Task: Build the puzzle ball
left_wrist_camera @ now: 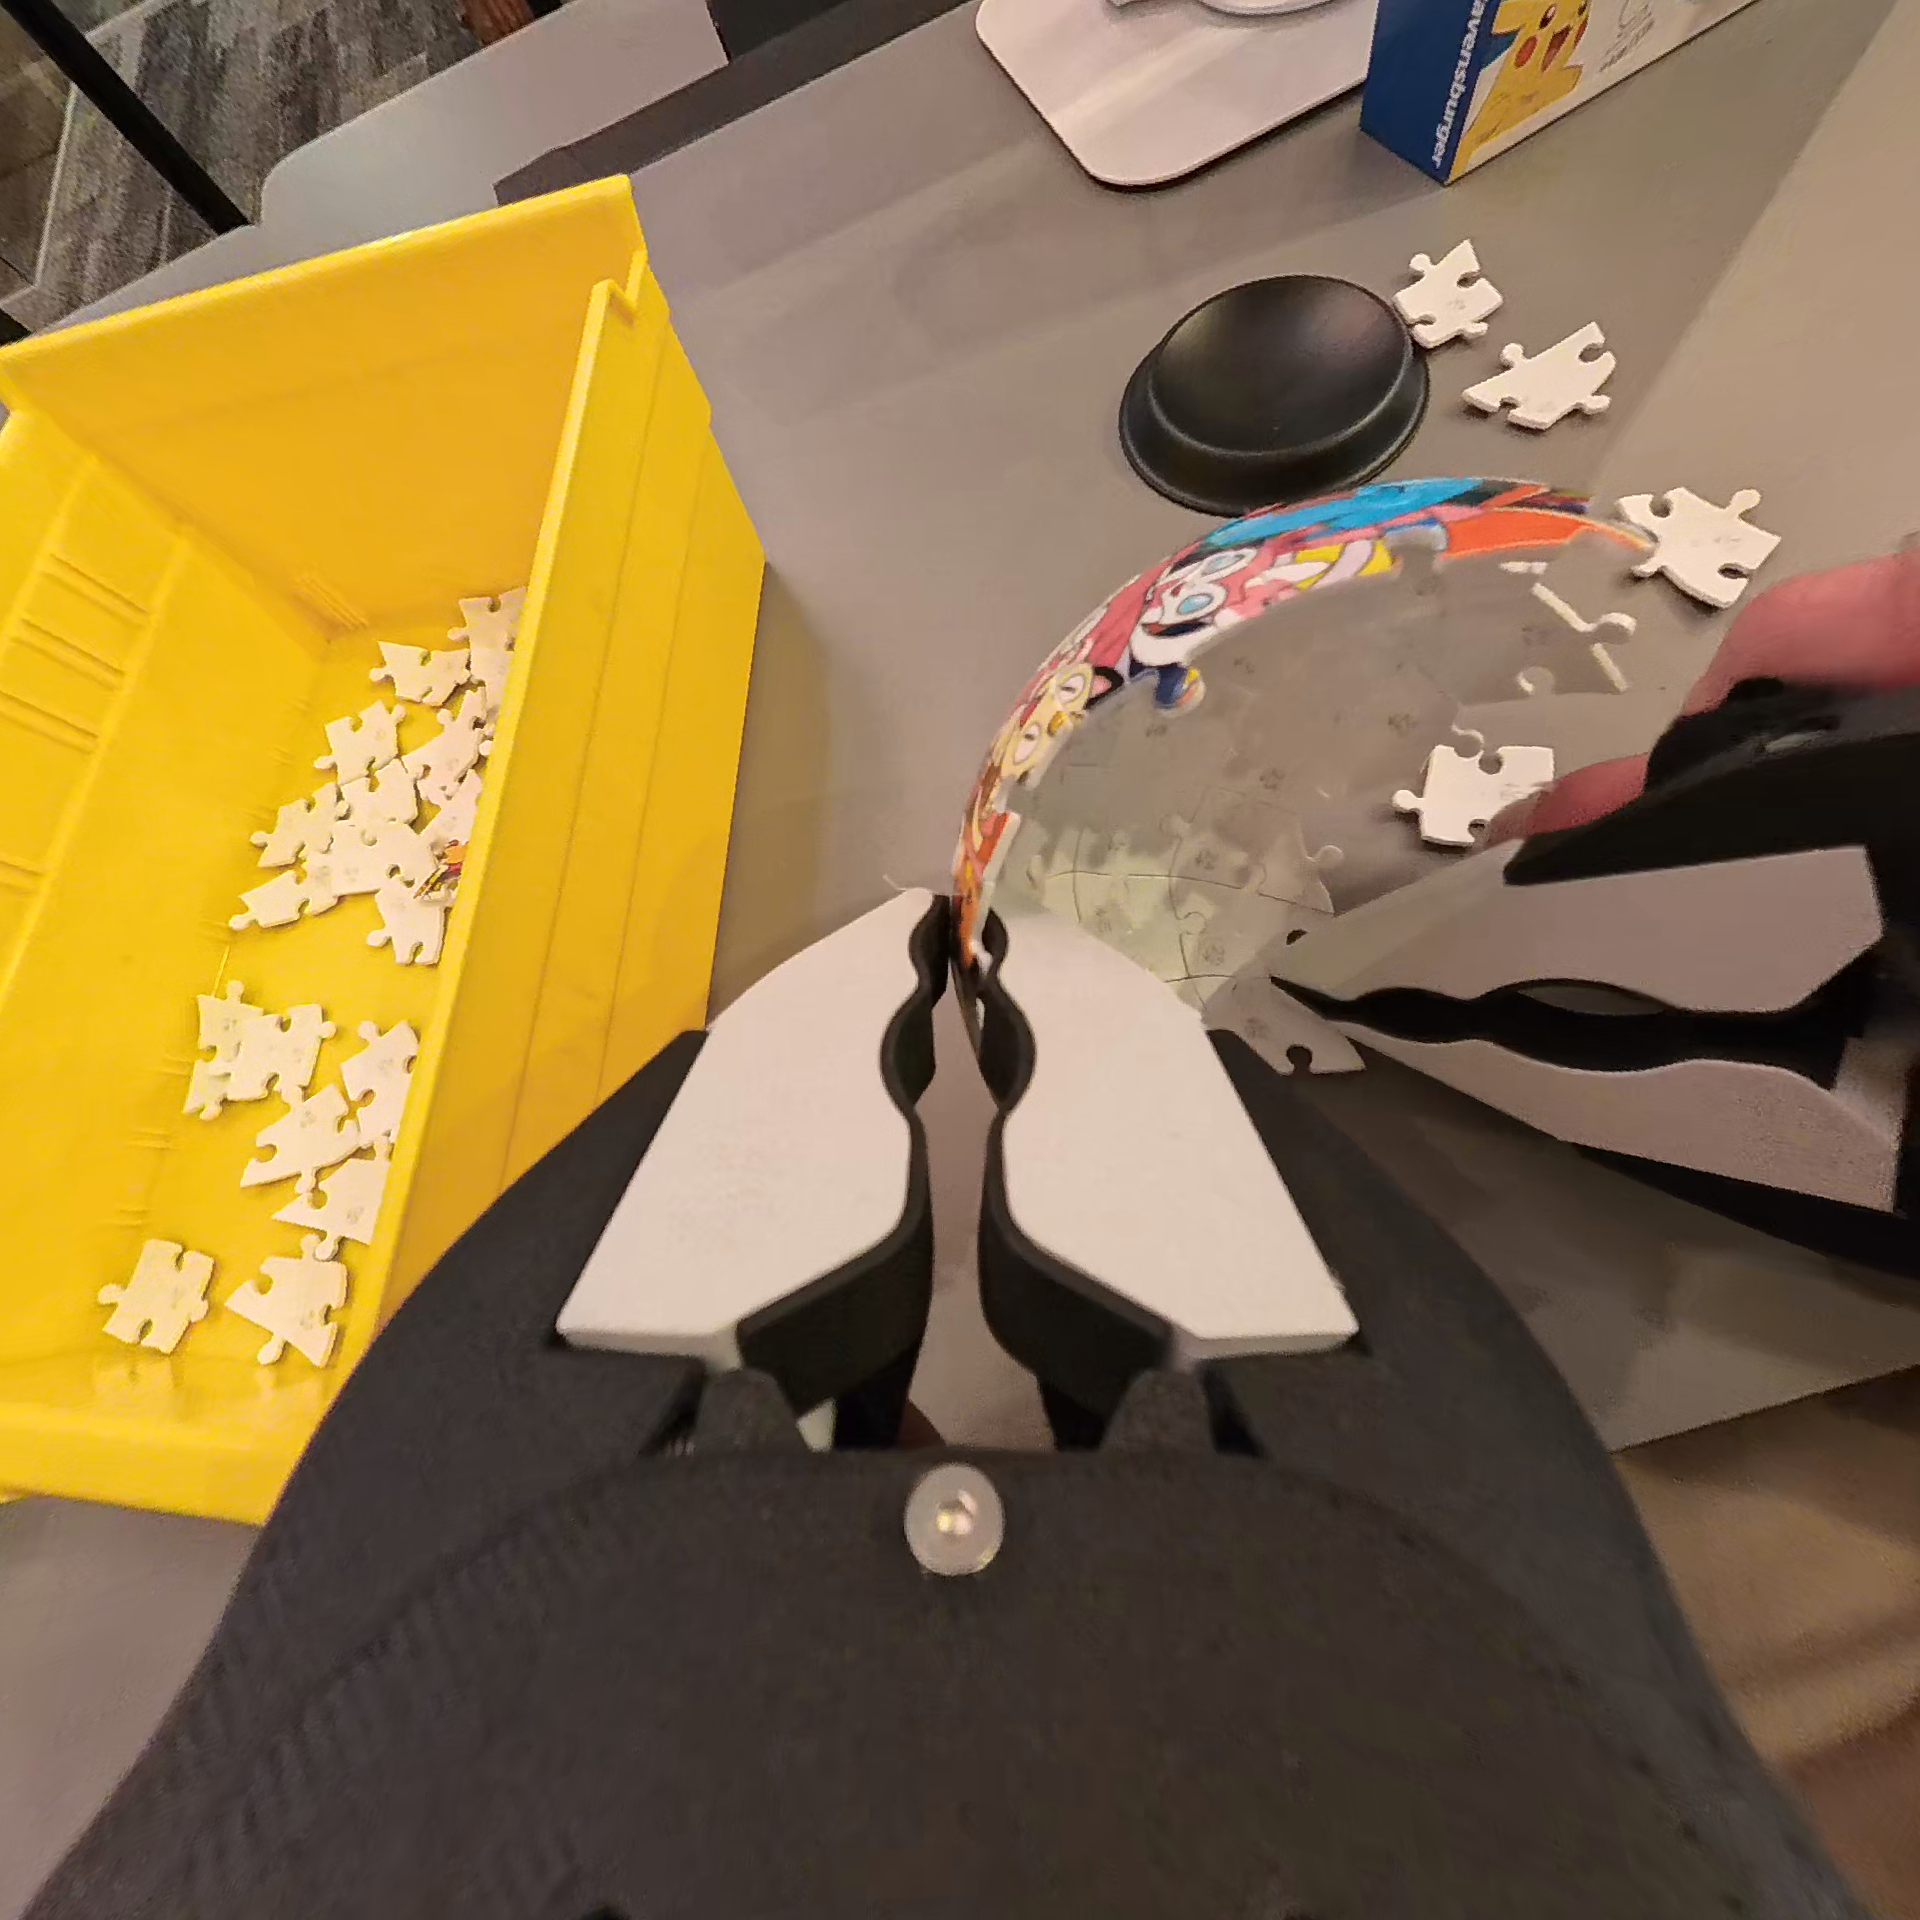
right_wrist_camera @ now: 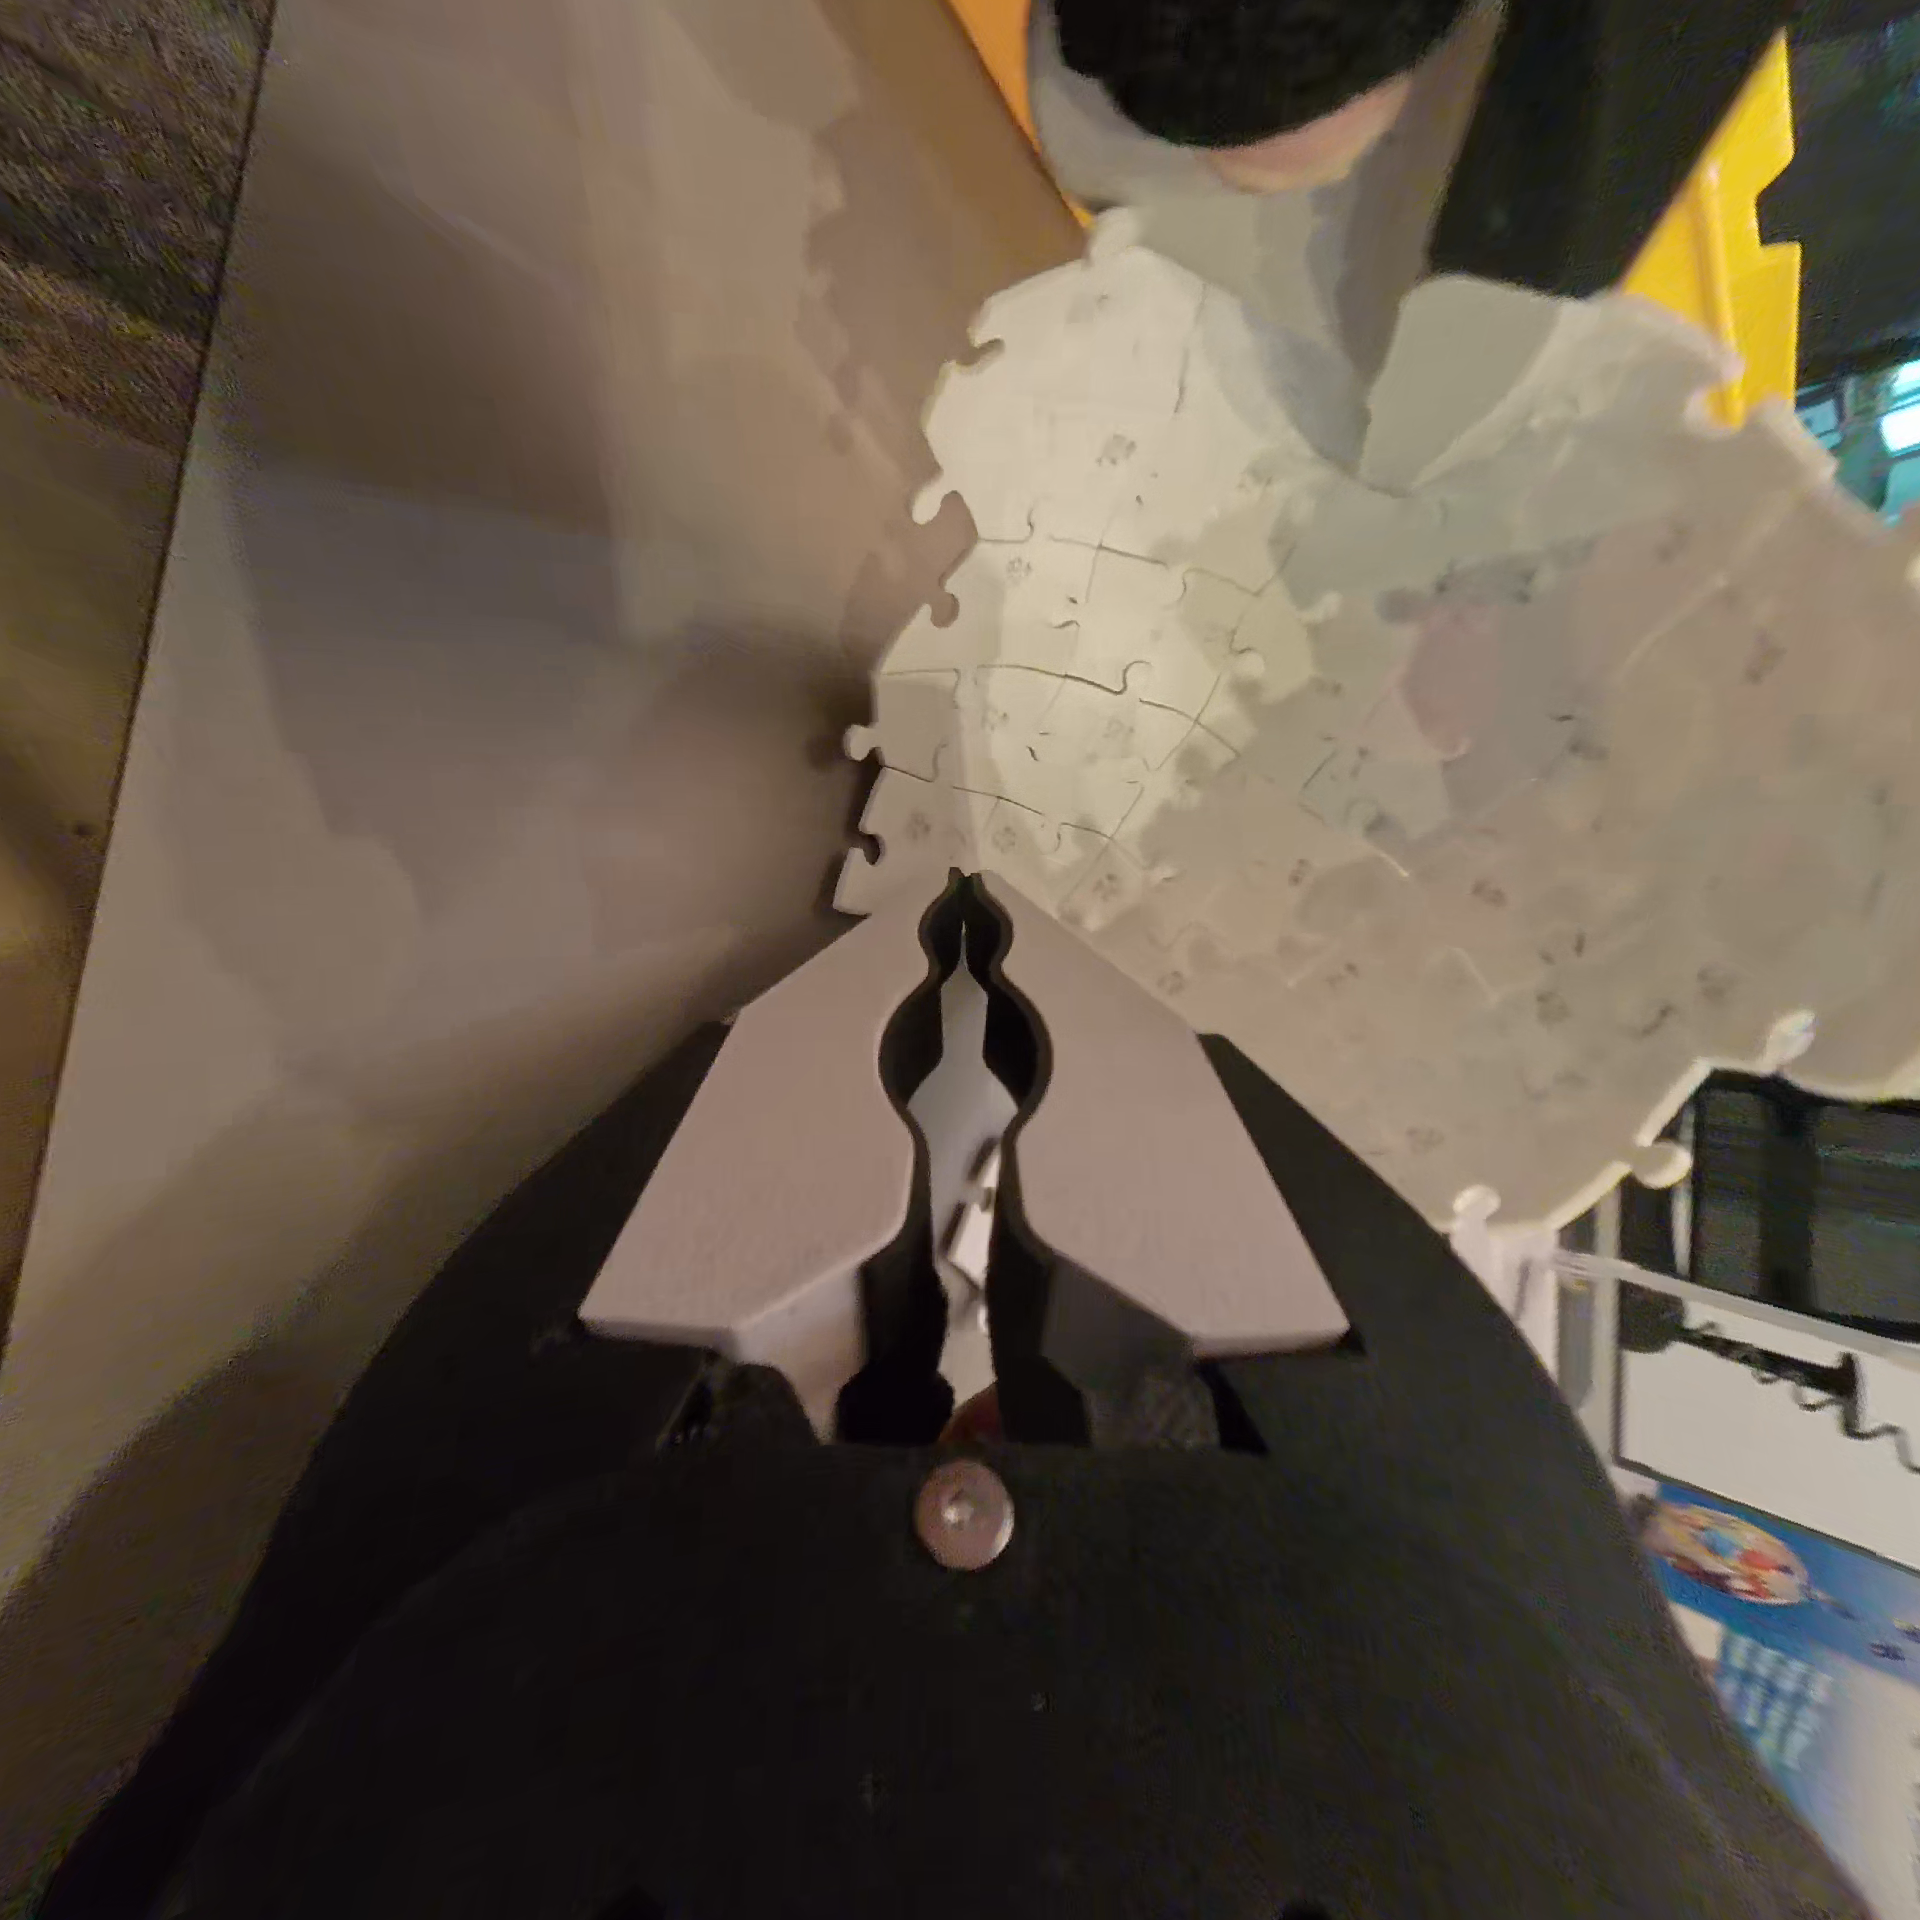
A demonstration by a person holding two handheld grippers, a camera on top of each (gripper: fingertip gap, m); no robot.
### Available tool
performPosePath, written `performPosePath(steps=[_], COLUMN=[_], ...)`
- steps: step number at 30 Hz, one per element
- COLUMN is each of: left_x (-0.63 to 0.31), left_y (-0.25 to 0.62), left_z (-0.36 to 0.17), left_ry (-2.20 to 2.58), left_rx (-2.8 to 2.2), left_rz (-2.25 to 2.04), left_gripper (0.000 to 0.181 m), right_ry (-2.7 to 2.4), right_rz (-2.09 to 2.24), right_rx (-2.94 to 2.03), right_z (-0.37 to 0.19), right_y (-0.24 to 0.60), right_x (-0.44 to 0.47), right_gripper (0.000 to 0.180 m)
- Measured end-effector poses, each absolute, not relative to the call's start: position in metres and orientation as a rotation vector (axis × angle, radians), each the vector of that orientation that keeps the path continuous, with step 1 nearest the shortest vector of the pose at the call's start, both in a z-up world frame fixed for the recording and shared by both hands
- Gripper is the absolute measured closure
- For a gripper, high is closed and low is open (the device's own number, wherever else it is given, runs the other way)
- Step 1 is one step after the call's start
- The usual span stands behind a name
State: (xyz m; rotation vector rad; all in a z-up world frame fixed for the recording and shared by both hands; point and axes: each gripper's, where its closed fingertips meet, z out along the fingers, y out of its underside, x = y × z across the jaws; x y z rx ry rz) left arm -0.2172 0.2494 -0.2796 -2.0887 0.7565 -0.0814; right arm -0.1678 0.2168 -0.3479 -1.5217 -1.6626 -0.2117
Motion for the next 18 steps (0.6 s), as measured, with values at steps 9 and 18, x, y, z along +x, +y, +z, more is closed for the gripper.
performPosePath(steps=[9, 18], left_x=[-0.215, -0.217], left_y=[0.249, 0.25], left_z=[-0.278, -0.276], left_ry=[0.769, 0.741], left_rx=[-2.078, -2.067], left_rz=[-0.07, -0.069], left_gripper=[0.178, 0.178], right_ry=[-1.774, -1.797], right_rz=[-0.235, -0.189], right_rx=[-1.664, -1.573], right_z=[-0.35, -0.329], right_y=[0.216, 0.185], right_x=[-0.167, -0.152], right_gripper=[0.18, 0.18])
